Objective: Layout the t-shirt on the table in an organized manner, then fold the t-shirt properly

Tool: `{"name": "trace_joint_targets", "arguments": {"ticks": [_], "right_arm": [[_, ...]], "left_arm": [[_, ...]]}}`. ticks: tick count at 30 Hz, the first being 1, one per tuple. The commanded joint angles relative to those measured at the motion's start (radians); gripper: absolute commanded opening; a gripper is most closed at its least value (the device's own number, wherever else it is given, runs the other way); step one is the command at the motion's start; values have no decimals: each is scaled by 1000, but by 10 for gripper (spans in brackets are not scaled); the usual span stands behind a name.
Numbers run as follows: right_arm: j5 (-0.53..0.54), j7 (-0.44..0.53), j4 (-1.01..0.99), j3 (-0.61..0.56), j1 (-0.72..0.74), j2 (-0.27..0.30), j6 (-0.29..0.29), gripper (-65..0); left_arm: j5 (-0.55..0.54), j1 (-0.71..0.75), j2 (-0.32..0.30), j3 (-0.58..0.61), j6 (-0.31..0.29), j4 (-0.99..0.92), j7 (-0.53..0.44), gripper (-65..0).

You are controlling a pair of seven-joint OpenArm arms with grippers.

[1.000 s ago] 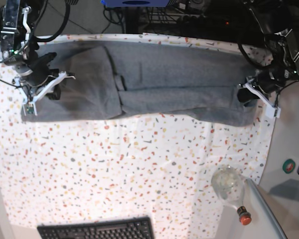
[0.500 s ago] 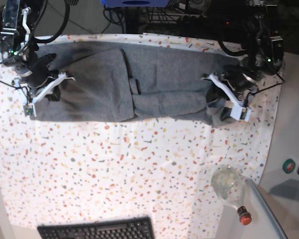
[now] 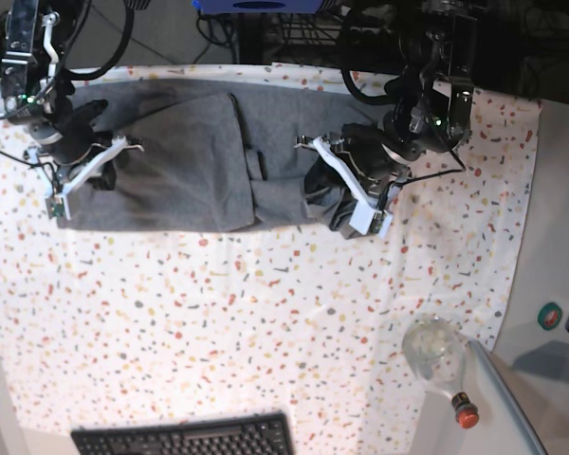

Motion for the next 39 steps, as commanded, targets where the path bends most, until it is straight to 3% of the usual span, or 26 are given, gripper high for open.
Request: {"name": "trace_joint_targets", "arguments": {"ticks": [1, 20, 24, 30, 39], "right_arm": [[8, 22, 19, 3, 4, 7, 4, -650], [11, 22, 19, 3, 4, 7, 4, -650], [9, 22, 19, 3, 4, 7, 4, -650], [11, 22, 20, 3, 4, 7, 4, -650], [11, 22, 20, 3, 10, 7, 4, -650]], "left_arm": [[-22, -8, 9, 3, -7, 2, -16, -650], [-22, -31, 17, 5, -7, -64, -10, -650], [-22, -35, 11, 68, -7, -53, -9, -650], [-22, -43, 9, 89, 53, -64, -9, -650], [-22, -45, 9, 89, 54, -64, 28, -650]]}}
